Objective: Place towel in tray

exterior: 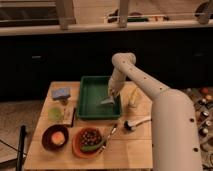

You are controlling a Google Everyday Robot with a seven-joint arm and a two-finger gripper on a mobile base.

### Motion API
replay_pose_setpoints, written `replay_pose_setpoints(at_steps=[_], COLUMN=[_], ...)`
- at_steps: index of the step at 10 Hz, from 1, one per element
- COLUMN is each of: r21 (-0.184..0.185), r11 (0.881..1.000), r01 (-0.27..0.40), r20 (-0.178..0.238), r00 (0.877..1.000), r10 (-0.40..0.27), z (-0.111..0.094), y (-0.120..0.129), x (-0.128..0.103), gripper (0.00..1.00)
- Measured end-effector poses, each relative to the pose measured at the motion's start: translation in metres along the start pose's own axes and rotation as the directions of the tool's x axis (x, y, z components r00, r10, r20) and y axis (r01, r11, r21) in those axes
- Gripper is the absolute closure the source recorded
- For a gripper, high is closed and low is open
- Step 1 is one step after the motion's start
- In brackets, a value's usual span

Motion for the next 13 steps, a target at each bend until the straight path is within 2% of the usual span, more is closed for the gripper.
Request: replay_pose_setpoints(at_steps=[4, 8, 13], r21=[0.039, 0.056, 0.064], r11=[0.999, 0.997, 0.994], r01=[0.018, 0.043, 0.091], r20=[0.006, -0.003, -0.025], r00=[1.000, 0.999, 0.996], r10=[-0.018, -0.043, -0.089], z=[0.007, 0.003, -0.012], y=[-0.014, -0.026, -0.040], x=[-0.015, -0.023, -0.027], gripper=[0.59, 0.21, 0.20])
